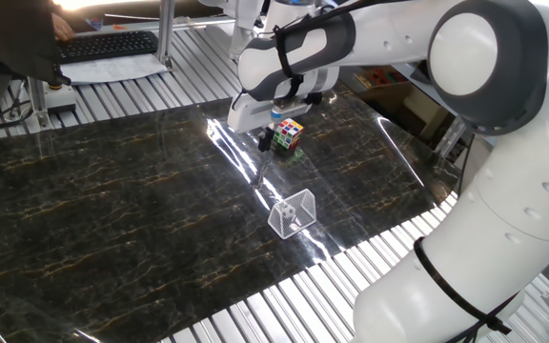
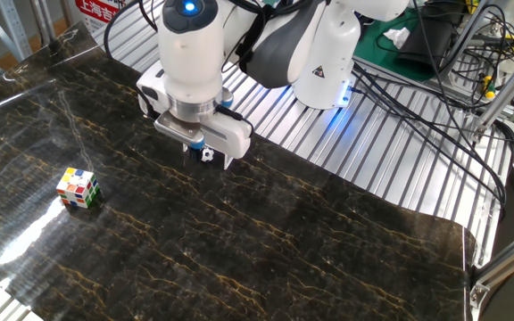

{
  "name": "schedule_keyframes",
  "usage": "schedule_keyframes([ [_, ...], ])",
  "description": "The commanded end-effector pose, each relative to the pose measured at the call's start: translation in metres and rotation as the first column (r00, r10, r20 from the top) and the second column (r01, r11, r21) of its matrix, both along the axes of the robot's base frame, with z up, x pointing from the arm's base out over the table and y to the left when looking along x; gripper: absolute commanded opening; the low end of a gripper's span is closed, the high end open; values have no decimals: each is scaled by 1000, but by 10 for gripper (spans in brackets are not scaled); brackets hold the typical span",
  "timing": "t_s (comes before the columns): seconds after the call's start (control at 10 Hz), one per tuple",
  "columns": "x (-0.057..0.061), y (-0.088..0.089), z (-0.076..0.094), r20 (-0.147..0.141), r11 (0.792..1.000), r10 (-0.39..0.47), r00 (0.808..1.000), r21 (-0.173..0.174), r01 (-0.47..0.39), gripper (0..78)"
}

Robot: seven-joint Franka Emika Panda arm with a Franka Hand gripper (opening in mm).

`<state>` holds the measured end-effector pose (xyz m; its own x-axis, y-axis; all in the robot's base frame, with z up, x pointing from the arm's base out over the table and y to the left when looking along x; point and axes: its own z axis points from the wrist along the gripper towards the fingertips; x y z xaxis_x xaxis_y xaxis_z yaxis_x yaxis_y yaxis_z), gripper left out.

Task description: Push the soccer ball into the goal

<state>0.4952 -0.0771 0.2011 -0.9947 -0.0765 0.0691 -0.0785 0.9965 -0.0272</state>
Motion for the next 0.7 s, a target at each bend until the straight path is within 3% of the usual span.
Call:
schedule_keyframes([
  [0.1,1,0,2,14,1000,6,1000,-1,-6,0],
  [0.7,-1,0,4,14,1000,-8,1000,-2,8,0],
])
